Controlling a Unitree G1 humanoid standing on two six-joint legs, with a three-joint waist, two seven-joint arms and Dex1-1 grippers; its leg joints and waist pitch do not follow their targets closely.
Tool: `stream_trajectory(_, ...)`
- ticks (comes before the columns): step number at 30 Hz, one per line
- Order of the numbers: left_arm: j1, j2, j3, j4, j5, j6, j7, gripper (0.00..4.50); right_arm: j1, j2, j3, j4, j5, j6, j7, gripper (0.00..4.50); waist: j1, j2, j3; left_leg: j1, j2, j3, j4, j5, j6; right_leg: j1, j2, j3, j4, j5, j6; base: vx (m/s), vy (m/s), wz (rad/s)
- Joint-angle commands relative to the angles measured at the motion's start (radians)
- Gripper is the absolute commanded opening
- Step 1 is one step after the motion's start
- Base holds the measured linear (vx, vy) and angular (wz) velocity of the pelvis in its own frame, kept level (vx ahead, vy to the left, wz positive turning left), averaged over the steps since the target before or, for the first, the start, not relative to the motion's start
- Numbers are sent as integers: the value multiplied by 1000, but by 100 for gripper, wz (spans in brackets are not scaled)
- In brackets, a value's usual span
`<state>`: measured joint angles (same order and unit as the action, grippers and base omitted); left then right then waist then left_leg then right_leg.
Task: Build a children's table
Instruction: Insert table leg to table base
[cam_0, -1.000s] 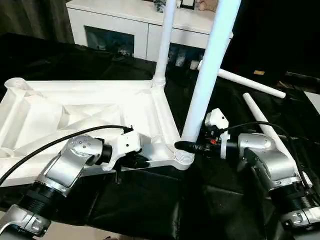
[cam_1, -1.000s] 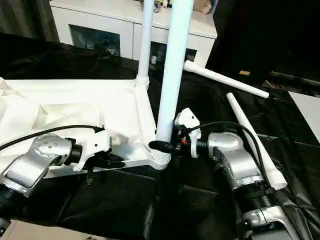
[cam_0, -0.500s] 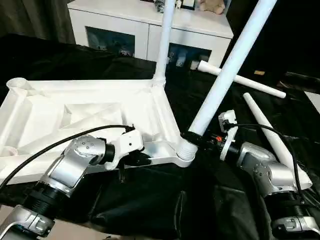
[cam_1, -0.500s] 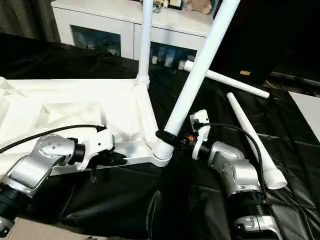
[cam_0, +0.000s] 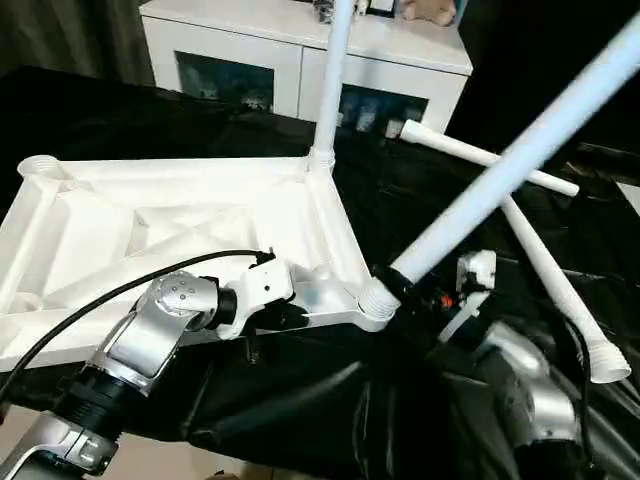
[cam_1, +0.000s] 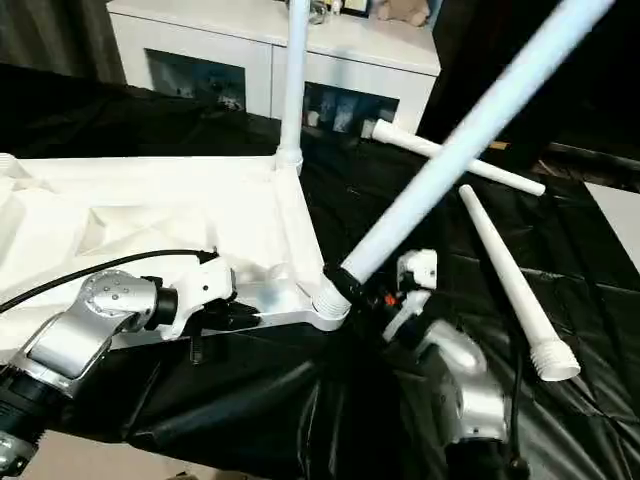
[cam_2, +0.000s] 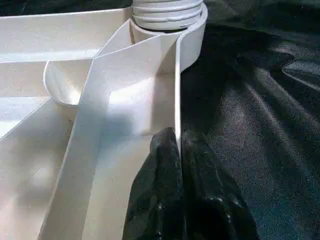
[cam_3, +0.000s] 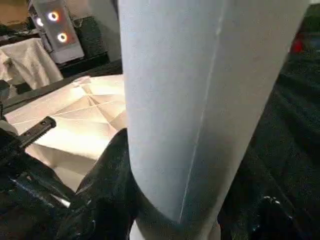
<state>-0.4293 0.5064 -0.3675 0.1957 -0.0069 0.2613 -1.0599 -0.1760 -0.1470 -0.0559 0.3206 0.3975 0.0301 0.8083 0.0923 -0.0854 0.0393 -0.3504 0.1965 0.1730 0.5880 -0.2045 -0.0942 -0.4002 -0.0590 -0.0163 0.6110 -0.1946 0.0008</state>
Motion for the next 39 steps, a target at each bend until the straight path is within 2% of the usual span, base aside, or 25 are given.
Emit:
stream_trajectory(1,-30,-11,52,-46,-11,-11,61,0,53,-48,62,57,-127,-8,-27,184,-8,23,-41,8,35,-7,-90,-257,-12,29,-62,31,-73,-211,-174,0,0,0)
stream_trajectory(4,-29,-8,51,-48,-9,-12,63,0,50,-64,87,51,-153,-18,-18,184,-11,22,-39,5,33,-7,-90,-259,-12,31,-63,32,-75,-233,-161,0,0,0)
stream_trajectory(5,-28,-7,52,-50,-6,-13,64,0,40,-85,120,55,-199,-37,-7,184,-11,21,-39,5,33,-8,-90,-266,-12,31,-63,32,-77,-250,-157,0,0,0)
stream_trajectory(8,-30,-9,51,-45,-2,-16,64,0,29,-101,150,64,-235,-43,8,184,-14,20,-39,5,33,-8,-89,-272,-9,29,-63,34,-78,-266,-154,0,0,0)
stream_trajectory(9,-32,-10,49,-43,1,-18,65,0,18,-109,168,68,-250,-39,17,184,-15,16,-39,5,33,-7,-88,-270,-6,29,-62,33,-78,-267,-153,0,0,0)
stream_trajectory(11,-32,-10,49,-42,3,-19,66,0,13,-112,178,68,-249,-36,26,184,-16,18,-38,5,33,-8,-89,-269,-6,29,-62,33,-78,-268,-154,0,0,0)
stream_trajectory(12,-33,-11,50,-43,4,-19,67,0,4,-115,187,66,-246,-14,37,184,-16,13,-39,7,34,-7,-88,-271,-2,27,-62,34,-79,-269,-154,0,0,0)
stream_trajectory(13,-33,-11,50,-43,4,-19,67,0,4,-115,187,66,-246,-14,37,184,-15,16,-38,5,34,-8,-89,-272,-3,28,-62,33,-77,-272,-154,0,0,0)
stream_trajectory(15,-34,-11,50,-43,3,-19,68,0,-2,-120,197,66,-241,-1,42,184,-16,14,-39,5,34,-8,-89,-271,-2,28,-61,33,-77,-268,-152,0,0,0)
stream_trajectory(18,-35,-5,49,-45,0,-17,63,0,-47,-124,215,79,-222,125,41,184,-17,14,-38,5,33,-9,-89,-276,-1,28,-61,33,-78,-283,-151,0,0,0)
stream_trajectory(19,-35,-5,49,-45,0,-17,63,0,-47,-124,215,79,-222,125,41,184,-18,15,-39,6,34,-8,-89,-276,-2,27,-61,34,-78,-282,-152,0,0,0)
stream_trajectory(21,-36,-3,47,-44,-1,-17,61,0,-82,-128,225,98,-217,208,57,184,-21,14,-37,4,33,-10,-91,-283,-7,28,-62,33,-79,-293,-150,0,0,0)
stream_trajectory(23,-37,-2,47,-43,-2,-18,60,0,-94,-130,227,104,-213,242,63,184,-27,13,-38,4,33,-11,-91,-294,-12,27,-61,33,-79,-309,-151,0,0,0)
stream_trajectory(24,-38,-2,46,-42,0,-20,60,0,-118,-136,233,129,-216,281,77,184,-28,17,-41,8,34,-11,-88,-285,-14,25,-62,33,-77,-288,-157,0,0,0)
stream_trajectory(26,-39,-1,43,-42,2,-21,59,0,-163,-149,242,173,-224,335,95,184,-34,15,-39,4,33,-11,-89,-287,-14,27,-60,32,-76,-278,-165,0,0,0)
stream_trajectory(27,-39,-1,43,-42,2,-21,59,0,-163,-149,242,173,-224,335,95,184,-35,14,-40,5,33,-11,-88,-290,-15,28,-62,31,-76,-289,-165,0,0,0)
stream_trajectory(28,-39,1,40,-43,4,-24,60,0,-193,-161,254,189,-219,383,118,184,-33,13,-42,7,33,-9,-86,-281,-15,27,-63,33,-77,-279,-164,0,0,0)
stream_trajectory(30,-39,1,39,-43,5,-25,60,0,-199,-163,256,192,-216,399,126,184,-35,16,-40,4,34,-12,-90,-284,-20,28,-61,30,-76,-278,-165,0,0,0)
stream_trajectory(31,-39,1,38,-43,7,-26,62,0,-208,-167,261,198,-221,411,133,184,-34,15,-42,9,35,-12,-88,-294,-24,26,-62,31,-76,-277,-163,0,0,0)
stream_trajectory(35,-36,2,37,-47,8,-26,65,0,-203,-164,263,203,-230,406,128,184,-33,11,-42,8,35,-12,-88,-305,-27,25,-63,30,-77,-285,-162,0,0,0)
stream_trajectory(38,-34,4,38,-50,10,-25,67,0,-192,-155,251,199,-229,378,109,184,-33,10,-41,7,34,-13,-89,-310,-27,24,-63,31,-78,-299,-159,0,0,0)
stream_trajectory(39,-32,6,39,-51,11,-24,68,0,-187,-141,222,191,-211,349,90,184,-33,10,-40,7,35,-13,-89,-316,-28,23,-64,31,-79,-309,-157,0,0,0)
